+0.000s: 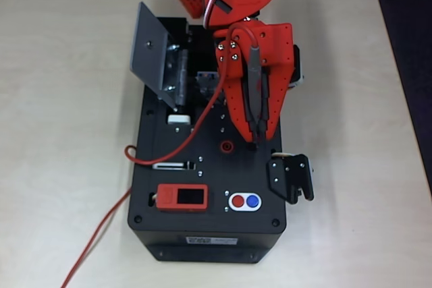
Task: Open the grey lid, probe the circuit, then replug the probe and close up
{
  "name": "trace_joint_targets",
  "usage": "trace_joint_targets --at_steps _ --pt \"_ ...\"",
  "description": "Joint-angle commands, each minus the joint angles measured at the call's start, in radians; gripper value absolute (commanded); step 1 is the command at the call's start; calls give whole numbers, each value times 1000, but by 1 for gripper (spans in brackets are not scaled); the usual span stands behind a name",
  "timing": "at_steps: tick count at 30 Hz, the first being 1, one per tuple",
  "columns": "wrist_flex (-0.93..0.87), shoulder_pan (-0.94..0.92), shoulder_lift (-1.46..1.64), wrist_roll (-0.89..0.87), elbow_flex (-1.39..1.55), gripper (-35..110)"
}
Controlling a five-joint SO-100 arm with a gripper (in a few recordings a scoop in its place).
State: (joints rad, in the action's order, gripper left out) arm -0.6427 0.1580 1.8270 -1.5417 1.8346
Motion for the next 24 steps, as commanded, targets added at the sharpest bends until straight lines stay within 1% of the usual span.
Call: trace_joint_targets --at_steps 1,24 --pt "9 11 23 -3 2 0" --pt "-83 -12 41 28 -67 0"
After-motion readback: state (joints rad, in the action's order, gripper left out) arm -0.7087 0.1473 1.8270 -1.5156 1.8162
